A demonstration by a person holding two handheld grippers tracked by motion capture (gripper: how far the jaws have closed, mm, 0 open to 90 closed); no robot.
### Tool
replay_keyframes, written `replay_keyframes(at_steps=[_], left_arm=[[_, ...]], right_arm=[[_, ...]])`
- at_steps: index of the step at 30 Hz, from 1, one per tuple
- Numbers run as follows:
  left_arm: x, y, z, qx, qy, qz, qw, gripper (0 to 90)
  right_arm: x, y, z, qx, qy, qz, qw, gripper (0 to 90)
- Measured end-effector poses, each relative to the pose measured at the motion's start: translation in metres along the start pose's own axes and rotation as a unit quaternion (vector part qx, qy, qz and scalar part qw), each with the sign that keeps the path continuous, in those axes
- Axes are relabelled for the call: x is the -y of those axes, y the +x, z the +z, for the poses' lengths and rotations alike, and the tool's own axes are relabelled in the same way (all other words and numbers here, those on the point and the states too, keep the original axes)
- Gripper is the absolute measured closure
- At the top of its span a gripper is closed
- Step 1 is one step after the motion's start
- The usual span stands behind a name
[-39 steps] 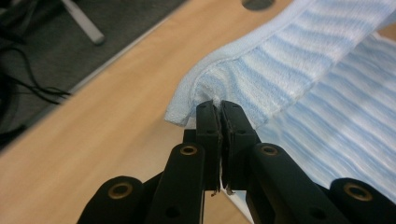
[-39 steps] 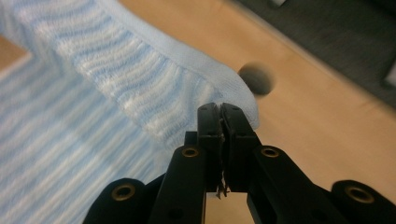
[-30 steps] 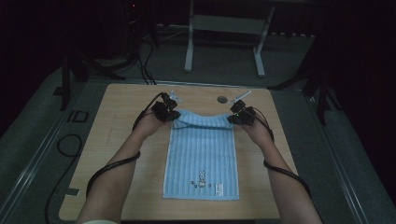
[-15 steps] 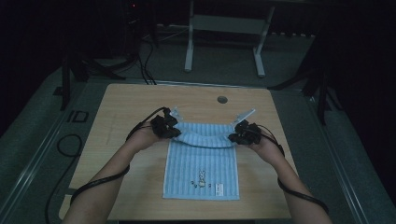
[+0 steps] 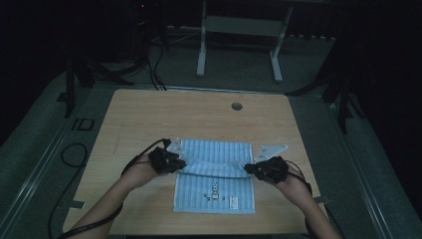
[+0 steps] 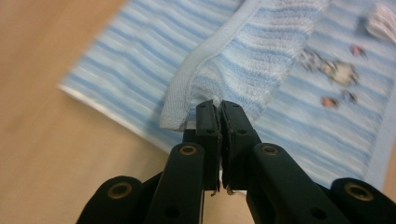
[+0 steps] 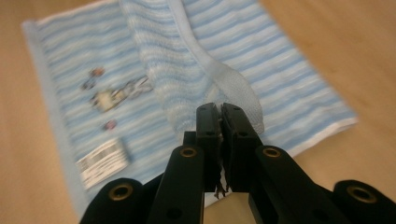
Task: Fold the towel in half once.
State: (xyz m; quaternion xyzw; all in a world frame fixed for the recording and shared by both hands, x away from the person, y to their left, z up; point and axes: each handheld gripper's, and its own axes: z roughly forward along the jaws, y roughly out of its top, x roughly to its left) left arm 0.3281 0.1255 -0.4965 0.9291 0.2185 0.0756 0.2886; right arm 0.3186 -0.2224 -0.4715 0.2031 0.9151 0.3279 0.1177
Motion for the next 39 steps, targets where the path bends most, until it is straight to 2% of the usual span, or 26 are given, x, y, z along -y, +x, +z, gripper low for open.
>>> replay_keyframes(at_steps=[1,2,4,5,6,7,8,9,10,11,12,14,15,17,18,20,22,24,25,26,28,32,33,36,38,39], left_arm=[[0.0,0.0,0.0,0.0,0.0,0.0,1.0,87.0],[0.007,-0.006,0.006,0.003,0.008,0.0,1.0,86.8],[0.015,-0.011,0.01,0.021,0.007,-0.011,0.9997,86.7],[0.018,-0.014,0.012,0.024,0.005,-0.016,0.9996,86.6],[0.021,-0.016,0.014,0.029,0.015,-0.016,0.9993,85.8],[0.024,-0.017,0.017,0.036,0.029,-0.012,0.9989,84.0],[0.026,-0.018,0.019,0.045,0.041,-0.012,0.9981,78.7],[0.027,-0.017,0.019,0.049,0.052,-0.011,0.9974,70.6],[0.027,-0.017,0.017,0.054,0.055,-0.012,0.9969,63.5],[0.025,-0.015,0.014,0.058,0.056,-0.015,0.9966,57.1],[0.024,-0.014,0.012,0.049,0.054,-0.016,0.9973,50.1],[0.019,-0.009,0.006,0.033,0.053,-0.016,0.9979,47.3],[0.019,-0.009,0.006,0.033,0.053,-0.016,0.9979,46.8],[0.011,0.001,0.0,0.023,0.054,-0.012,0.9982,42.6],[0.009,0.004,0.001,0.021,0.052,-0.01,0.9984,42.5],[0.007,0.009,0.004,0.038,0.052,-0.01,0.9979,42.5],[0.005,0.014,0.012,0.043,0.062,-0.008,0.9971,42.6],[0.005,0.016,0.017,0.043,0.072,-0.005,0.9965,42.8],[0.004,0.02,0.027,0.04,0.083,-0.005,0.9957,44.8],[0.005,0.022,0.032,0.049,0.087,-0.01,0.9949,45.5],[0.005,0.024,0.036,0.056,0.087,-0.014,0.9946,45.5],[0.003,0.023,0.035,0.052,0.088,0.0,0.9948,46.1],[0.002,0.021,0.034,0.045,0.087,0.005,0.9952,46.1],[-0.002,0.018,0.026,0.049,0.069,0.005,0.9964,46.3],[-0.003,0.017,0.024,0.06,0.068,0.01,0.9958,46.3],[-0.004,0.017,0.024,0.058,0.071,0.013,0.9957,46.3]], right_arm=[[0.006,0.006,0.003,-0.004,0.011,-0.004,0.9999,84.8],[0.011,0.009,0.005,-0.005,0.015,-0.001,0.9999,84.8],[0.019,0.016,0.009,-0.017,0.021,0.003,0.9996,83.5],[0.025,0.02,0.011,-0.022,0.032,0.007,0.9992,82.8],[0.028,0.021,0.012,-0.023,0.039,0.008,0.999,79.7],[0.032,0.023,0.014,-0.03,0.044,0.013,0.9985,72.6],[0.035,0.023,0.015,-0.047,0.054,0.02,0.9972,64.1],[0.037,0.022,0.017,-0.058,0.068,0.026,0.9957,60.3],[0.039,0.021,0.018,-0.057,0.073,0.027,0.9953,58.5],[0.04,0.019,0.016,-0.059,0.069,0.03,0.9954,56.0],[0.04,0.015,0.014,-0.066,0.065,0.037,0.995,55.5],[0.037,0.01,0.01,-0.06,0.06,0.039,0.9957,55.5],[0.034,0.005,0.008,-0.06,0.063,0.037,0.9955,55.5],[0.028,-0.004,0.008,-0.045,0.072,0.028,0.996,57.9],[0.025,-0.009,0.01,-0.049,0.076,0.03,0.9954,57.9],[0.019,-0.018,0.017,-0.058,0.081,0.035,0.9944,60.3],[0.014,-0.025,0.028,-0.075,0.094,0.036,0.9921,61.1],[0.013,-0.027,0.034,-0.07,0.105,0.035,0.9914,62.7],[0.012,-0.031,0.045,-0.079,0.123,0.037,0.9886,65.2],[0.012,-0.031,0.048,-0.076,0.128,0.034,0.9883,66.8],[0.012,-0.03,0.053,-0.086,0.138,0.029,0.9863,68.0],[0.01,-0.024,0.059,-0.089,0.163,0.014,0.9825,77.0],[0.009,-0.024,0.059,-0.089,0.165,0.012,0.9822,79.1],[0.007,-0.022,0.059,-0.086,0.166,0.004,0.9823,82.8],[0.006,-0.022,0.058,-0.084,0.16,0.009,0.9834,83.5],[0.006,-0.023,0.057,-0.085,0.155,0.009,0.9842,83.5]])
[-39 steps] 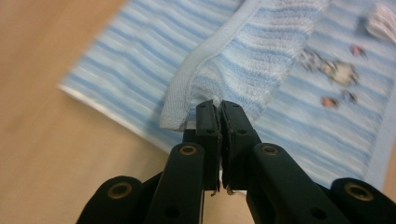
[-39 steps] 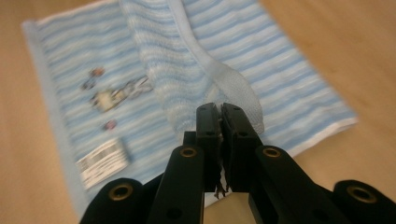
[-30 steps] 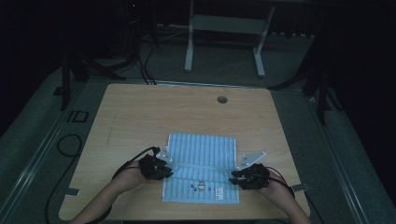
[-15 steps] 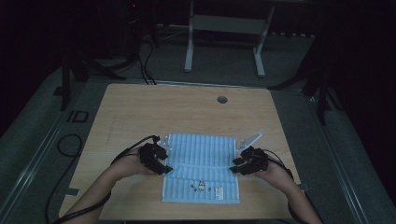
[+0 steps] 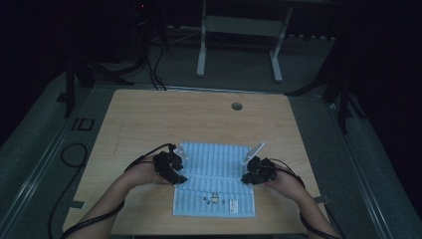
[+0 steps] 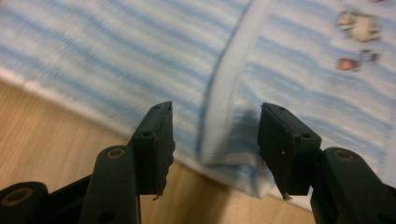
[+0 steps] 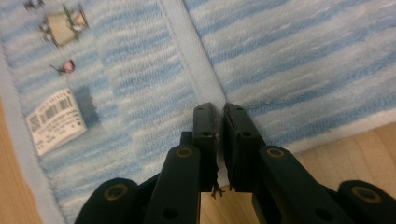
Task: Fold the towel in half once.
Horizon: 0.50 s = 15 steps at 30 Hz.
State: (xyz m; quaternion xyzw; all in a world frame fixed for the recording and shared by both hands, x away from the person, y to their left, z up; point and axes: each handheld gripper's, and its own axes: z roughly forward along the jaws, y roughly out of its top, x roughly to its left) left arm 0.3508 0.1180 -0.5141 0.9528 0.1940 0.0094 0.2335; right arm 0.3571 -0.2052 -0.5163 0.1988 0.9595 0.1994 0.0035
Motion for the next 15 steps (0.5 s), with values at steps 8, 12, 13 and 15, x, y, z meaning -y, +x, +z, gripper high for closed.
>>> replay_keyframes(at_steps=[8,12,13,15], left_arm=[[-0.005,0.003,0.012,0.035,0.021,0.01,0.9991,66.2],[-0.007,-0.002,0.009,0.04,0.029,0.025,0.9985,76.9],[-0.008,-0.003,0.007,0.043,0.031,0.025,0.9983,78.6],[-0.009,-0.006,0.002,0.033,0.023,0.035,0.9986,79.5]], right_arm=[[-0.003,-0.002,-0.02,0.011,-0.033,-0.004,0.9994,83.5],[-0.004,-0.002,-0.027,0.016,-0.046,-0.002,0.9988,83.5],[-0.005,-0.003,-0.029,0.013,-0.049,-0.002,0.9987,83.5],[-0.006,-0.002,-0.033,0.02,-0.055,-0.005,0.9983,83.5]])
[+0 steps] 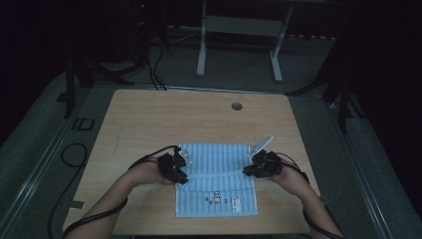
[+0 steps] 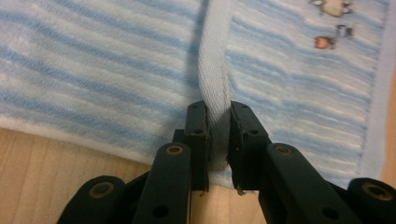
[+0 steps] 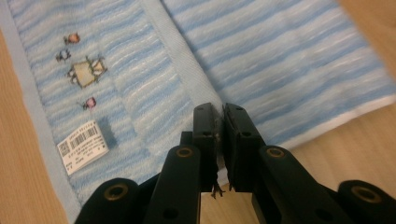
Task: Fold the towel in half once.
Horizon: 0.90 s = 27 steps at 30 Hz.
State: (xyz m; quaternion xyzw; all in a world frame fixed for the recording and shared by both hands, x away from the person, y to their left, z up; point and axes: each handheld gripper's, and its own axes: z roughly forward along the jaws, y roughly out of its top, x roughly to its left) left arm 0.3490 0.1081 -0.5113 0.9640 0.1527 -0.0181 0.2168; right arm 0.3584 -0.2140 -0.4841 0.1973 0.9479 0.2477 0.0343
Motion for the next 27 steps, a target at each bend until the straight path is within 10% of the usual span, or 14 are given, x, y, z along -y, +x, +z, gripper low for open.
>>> replay_keyframes(at_steps=[12,18,20,27], left_arm=[[0.006,-0.047,-0.034,0.019,-0.061,0.032,0.9975,76.6],[0.015,-0.07,-0.007,0.079,-0.025,0.055,0.9951,71.6],[0.017,-0.073,-0.004,0.098,-0.026,0.053,0.9935,66.0],[0.019,-0.055,-0.018,0.051,-0.038,0.012,0.9979,51.0]], right_arm=[[0.017,0.035,-0.038,-0.013,-0.042,-0.029,0.9986,83.1],[0.044,0.062,-0.015,-0.109,0.052,-0.041,0.9919,66.2],[0.049,0.062,-0.012,-0.1,0.063,-0.038,0.9923,58.1],[0.049,0.042,-0.03,-0.069,0.011,0.003,0.9976,53.4]])
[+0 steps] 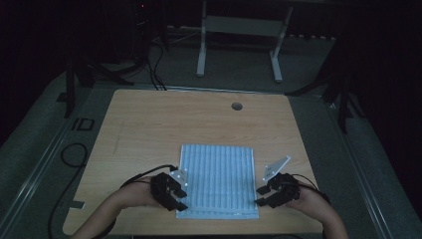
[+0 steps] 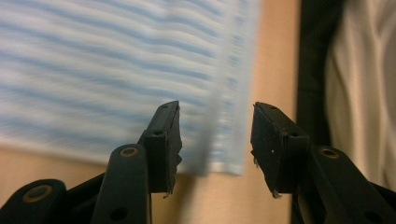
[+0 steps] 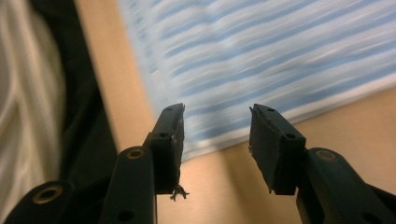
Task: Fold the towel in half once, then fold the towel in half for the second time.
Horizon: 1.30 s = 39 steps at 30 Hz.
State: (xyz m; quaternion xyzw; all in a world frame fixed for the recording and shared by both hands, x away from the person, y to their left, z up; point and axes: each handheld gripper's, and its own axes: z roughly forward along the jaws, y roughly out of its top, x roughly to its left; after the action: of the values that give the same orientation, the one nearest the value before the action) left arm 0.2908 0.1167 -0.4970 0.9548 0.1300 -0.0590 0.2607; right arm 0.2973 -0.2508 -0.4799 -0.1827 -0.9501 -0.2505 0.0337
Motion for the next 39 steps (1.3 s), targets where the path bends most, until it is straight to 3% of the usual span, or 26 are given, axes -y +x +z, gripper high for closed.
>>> replay_keyframes(at_steps=[2,6,9,13,18,22,30,33,39], left_arm=[[-0.001,0.007,-0.005,-0.019,0.006,0.0,0.9998,50.2],[-0.004,0.024,-0.013,-0.057,0.003,-0.022,0.9981,50.2],[-0.005,0.037,-0.015,-0.074,-0.007,-0.044,0.9962,48.9],[-0.008,0.053,-0.015,-0.089,-0.019,-0.048,0.9947,47.5],[-0.01,0.075,-0.017,-0.123,-0.036,-0.072,0.9891,46.3],[-0.011,0.089,-0.019,-0.152,-0.052,-0.087,0.9832,46.2],[-0.012,0.114,-0.015,-0.164,-0.063,-0.123,0.9768,46.2],[-0.017,0.125,-0.01,-0.17,-0.056,-0.137,0.9743,46.2],[-0.027,0.141,0.003,-0.183,-0.039,-0.146,0.9714,46.2]], right_arm=[[-0.004,-0.01,-0.002,-0.003,-0.007,0.005,1.0,53.8],[-0.011,-0.031,0.003,-0.006,-0.009,0.008,0.9999,46.7],[-0.016,-0.046,0.006,-0.005,-0.024,0.024,0.9994,45.0],[-0.021,-0.068,0.014,0.008,-0.032,0.038,0.9987,45.0],[-0.024,-0.094,0.021,0.041,-0.043,0.057,0.9966,43.7],[-0.025,-0.109,0.022,0.06,-0.06,0.071,0.9938,41.0],[-0.032,-0.125,0.02,0.082,-0.068,0.082,0.9909,37.8],[-0.038,-0.13,0.02,0.082,-0.068,0.085,0.9906,37.2],[-0.054,-0.143,0.024,0.088,-0.059,0.09,0.9902,37.3]])
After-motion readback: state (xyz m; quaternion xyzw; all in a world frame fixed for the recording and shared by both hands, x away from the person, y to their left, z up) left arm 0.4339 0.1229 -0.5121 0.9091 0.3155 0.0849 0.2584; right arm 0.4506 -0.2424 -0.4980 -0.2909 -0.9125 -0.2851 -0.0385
